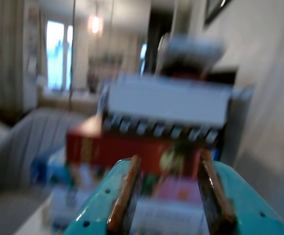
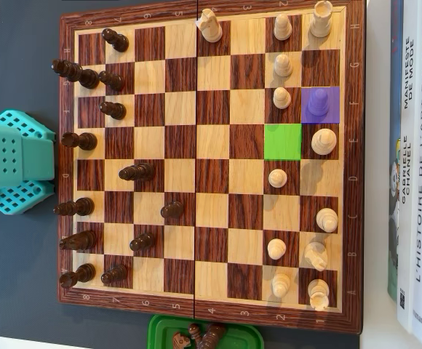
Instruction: Play chess
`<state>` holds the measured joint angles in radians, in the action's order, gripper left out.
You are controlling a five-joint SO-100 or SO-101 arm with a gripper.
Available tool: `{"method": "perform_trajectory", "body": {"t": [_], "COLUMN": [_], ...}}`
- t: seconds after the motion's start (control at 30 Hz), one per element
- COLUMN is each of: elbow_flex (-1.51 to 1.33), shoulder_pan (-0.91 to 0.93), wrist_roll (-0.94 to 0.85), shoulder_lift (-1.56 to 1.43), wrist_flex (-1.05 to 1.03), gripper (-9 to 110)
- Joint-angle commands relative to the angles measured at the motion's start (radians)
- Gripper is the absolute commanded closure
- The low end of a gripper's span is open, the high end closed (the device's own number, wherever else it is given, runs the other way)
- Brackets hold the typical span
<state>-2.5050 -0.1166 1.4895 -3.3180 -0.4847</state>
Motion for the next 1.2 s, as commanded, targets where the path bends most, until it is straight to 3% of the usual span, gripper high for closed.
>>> {"method": "perform_trajectory", "body": {"t": [0.0,0.33,0.87,1.17], "elbow_flex": [0.075,0.272,0.781,1.138], "shoulder_pan": [-0.043,-0.054,-0.117,-0.152], "wrist_roll": [0.002,0.005,-0.003,-0.003], "shoulder_lift": [0.057,0.417,1.253,1.626], "wrist_flex": [-0.163,-0.512,-0.969,-1.075], "gripper": [84,84,84,84]}}
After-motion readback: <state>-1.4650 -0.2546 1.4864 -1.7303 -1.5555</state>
